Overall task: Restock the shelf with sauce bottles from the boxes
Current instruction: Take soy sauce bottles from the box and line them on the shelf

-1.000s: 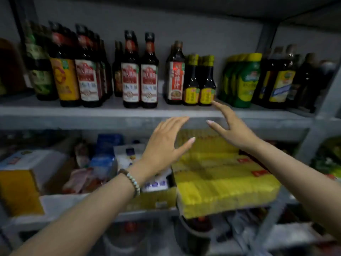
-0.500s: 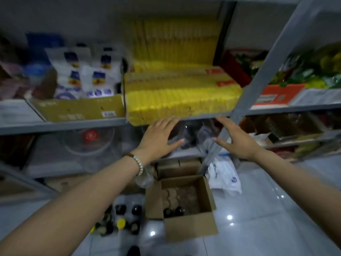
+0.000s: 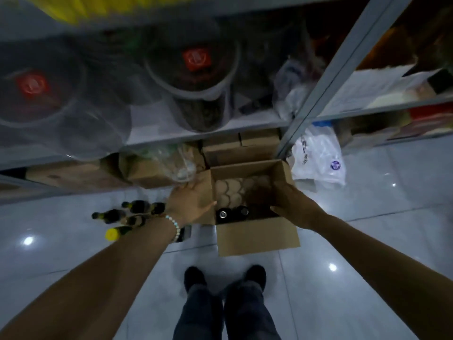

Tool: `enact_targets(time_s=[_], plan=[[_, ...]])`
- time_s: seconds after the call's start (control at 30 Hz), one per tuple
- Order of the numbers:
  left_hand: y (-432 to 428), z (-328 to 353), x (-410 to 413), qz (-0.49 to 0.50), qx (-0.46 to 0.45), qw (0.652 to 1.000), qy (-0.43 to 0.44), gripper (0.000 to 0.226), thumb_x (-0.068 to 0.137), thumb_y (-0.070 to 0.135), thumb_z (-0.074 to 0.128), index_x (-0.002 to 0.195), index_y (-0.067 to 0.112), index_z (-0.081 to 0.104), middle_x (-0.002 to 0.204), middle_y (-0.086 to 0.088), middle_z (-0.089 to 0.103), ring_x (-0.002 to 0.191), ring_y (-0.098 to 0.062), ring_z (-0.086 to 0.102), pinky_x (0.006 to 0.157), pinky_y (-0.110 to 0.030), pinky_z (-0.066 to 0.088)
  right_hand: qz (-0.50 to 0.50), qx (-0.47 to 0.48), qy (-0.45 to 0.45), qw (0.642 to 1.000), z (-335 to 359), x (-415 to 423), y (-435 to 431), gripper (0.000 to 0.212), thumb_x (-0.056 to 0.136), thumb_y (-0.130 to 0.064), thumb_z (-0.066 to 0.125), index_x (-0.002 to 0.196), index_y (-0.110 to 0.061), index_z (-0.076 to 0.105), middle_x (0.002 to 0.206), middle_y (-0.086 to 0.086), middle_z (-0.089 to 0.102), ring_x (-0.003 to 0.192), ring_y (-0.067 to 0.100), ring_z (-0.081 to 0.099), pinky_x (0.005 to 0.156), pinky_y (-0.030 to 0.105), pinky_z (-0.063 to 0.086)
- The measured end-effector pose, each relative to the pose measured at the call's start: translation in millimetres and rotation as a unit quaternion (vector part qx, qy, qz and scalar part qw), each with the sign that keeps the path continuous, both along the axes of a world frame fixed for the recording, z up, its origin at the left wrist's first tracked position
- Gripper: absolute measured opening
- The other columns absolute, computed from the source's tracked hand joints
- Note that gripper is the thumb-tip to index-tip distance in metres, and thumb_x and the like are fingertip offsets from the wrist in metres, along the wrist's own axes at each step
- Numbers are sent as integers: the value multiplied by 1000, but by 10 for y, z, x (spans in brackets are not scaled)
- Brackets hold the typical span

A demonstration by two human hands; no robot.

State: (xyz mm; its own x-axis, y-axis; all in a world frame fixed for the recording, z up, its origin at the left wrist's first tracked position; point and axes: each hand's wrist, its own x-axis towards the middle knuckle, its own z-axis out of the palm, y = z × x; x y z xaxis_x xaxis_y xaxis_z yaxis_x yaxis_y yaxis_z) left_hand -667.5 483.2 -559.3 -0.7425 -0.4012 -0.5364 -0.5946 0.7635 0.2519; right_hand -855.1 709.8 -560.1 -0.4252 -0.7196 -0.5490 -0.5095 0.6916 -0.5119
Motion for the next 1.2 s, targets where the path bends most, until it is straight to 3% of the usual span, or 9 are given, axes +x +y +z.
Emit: enact_targets(time_s=[0.13, 0.27, 0.37, 0.57, 0.73, 0.87, 0.97, 1.07, 1.2], plan=[[98, -838, -33, -3, 53, 998, -23, 101, 70, 78, 32, 149, 17, 21, 152, -7, 30, 135, -27, 34, 107, -36, 32, -54, 29, -29, 998, -882, 145, -16, 70, 88, -38, 62, 146, -20, 28, 151, 5, 32, 133, 26, 41, 106, 38, 39], [149, -1694, -37, -19, 59, 998, -25, 81, 85, 62, 46, 147, 16, 23, 151, -5, 32, 135, -24, 33, 107, -33, 30, -79, 50, -55, 994, -1719, 222, -137, 68, 90, -40, 59, 147, -22, 26, 152, 2, 30, 135, 23, 38, 106, 32, 35], [183, -2300, -26, -30, 57, 998, -17, 94, 70, 76, 26, 144, 18, 31, 145, -4, 41, 133, -24, 37, 106, -33, 30, -92, 48, -81, 991, -2267, 258, -227, 69, 90, -42, 57, 147, -23, 25, 152, 3, 30, 135, 23, 37, 107, 34, 36], [162, -3085, -95, -123, 17, 992, 23, 64, 89, 58, 45, 143, 27, 34, 146, 0, 41, 144, -22, 16, 115, -33, 0, -85, 49, -102, 990, -2986, 309, -332, 65, 90, -40, 59, 145, -24, 28, 150, 2, 30, 133, 22, 38, 104, 28, 32], [143, -3323, -247, -227, -15, 974, 5, 47, 87, 56, 50, 125, 29, 54, 134, 2, 54, 137, -18, 30, 115, -37, -13, -84, 52, -107, 989, -3365, 274, -341, 55, 86, -39, 65, 136, -27, 45, 139, 1, 42, 128, 19, 42, 103, 27, 32], [122, -3451, -324, -278, -57, 958, -29, 46, 88, 52, 52, 127, 28, 52, 129, 3, 57, 130, -17, 41, 117, -35, -5, -61, 31, -101, 993, -3549, 229, -334, 50, 78, -33, 74, 125, -25, 57, 127, 2, 52, 120, 18, 48, 101, 25, 34], [72, -3529, -429, -231, -51, 971, -23, 46, 91, 50, 47, 131, 28, 47, 127, 0, 57, 123, -17, 45, 108, -24, 8, -37, -3, -104, 994, -3617, 164, -371, 39, 80, -28, 74, 116, -20, 62, 118, 3, 59, 113, 18, 54, 98, 27, 40], [10, -3600, -657, -175, -50, 983, -16, 45, 94, 48, 42, 133, 25, 44, 129, -1, 52, 116, -20, 48, 100, -27, 22, -92, -34, -125, 987, -3702, 31, -410, 32, 86, -28, 67, 116, -18, 61, 110, 0, 62, 107, 15, 57, 96, 33, 46], [-34, -3760, -970, -16, 144, 989, 15, 38, 96, 39, 46, 128, 18, 44, 123, -6, 54, 103, -21, 55, 83, -31, 44, -267, -69, -175, 945, -3836, -280, -473, 27, 94, -28, 54, 119, -16, 54, 104, -1, 59, 102, 18, 58, 81, 26, 48]])
